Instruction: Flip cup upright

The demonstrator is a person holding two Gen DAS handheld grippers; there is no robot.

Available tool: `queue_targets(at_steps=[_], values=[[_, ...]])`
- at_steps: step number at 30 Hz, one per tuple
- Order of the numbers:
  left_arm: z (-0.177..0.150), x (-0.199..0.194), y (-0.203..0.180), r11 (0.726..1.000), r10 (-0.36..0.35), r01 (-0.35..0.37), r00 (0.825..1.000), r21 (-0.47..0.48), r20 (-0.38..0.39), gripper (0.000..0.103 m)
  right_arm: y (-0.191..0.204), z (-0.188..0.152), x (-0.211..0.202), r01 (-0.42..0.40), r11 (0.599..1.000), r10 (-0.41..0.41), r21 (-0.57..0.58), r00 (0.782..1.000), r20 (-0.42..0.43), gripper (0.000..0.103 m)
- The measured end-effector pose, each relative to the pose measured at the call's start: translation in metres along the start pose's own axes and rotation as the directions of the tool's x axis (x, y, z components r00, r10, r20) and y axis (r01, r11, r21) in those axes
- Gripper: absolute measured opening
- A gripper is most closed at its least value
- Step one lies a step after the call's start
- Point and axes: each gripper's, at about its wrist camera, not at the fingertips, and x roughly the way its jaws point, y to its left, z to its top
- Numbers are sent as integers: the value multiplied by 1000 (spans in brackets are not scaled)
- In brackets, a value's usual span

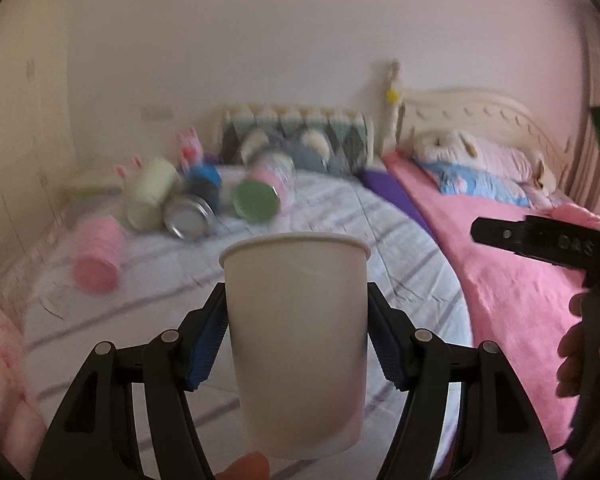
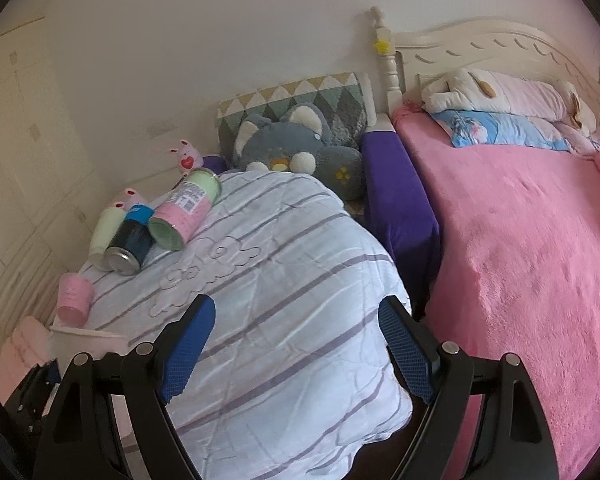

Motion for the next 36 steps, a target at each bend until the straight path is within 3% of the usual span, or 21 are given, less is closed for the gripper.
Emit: queue_targets(at_steps=[4,9,18,22,31,36], values=[[-19,-7,9,1000,5,-6,999,25,41,67,19,-5,-1,-19,999,19,-30,1000,-17,85],[-27,-10,29,1000,1,0,998,-11,57,67,47,-16,-11,-13,996,11,-85,1000,-24,85],[-47,-28,56,998,-41,42,999,-52,13,67,90,-47,-31,-4,990,0,-139,1000,-28,85],[-54,-40,65,998,-45,46,999,-50,28,67,109,-64,-41,-9,987,4,-160,999,-32,85],[-29,-45,80,999,-26,30,988,-28,151,67,136,-76,-55,-6,980,2,-198,1000,-21,85],[-36,-26,94,999,11,-5,991,-41,133,67,132,-81,-48,27,982,-32,-189,999,-23,85]])
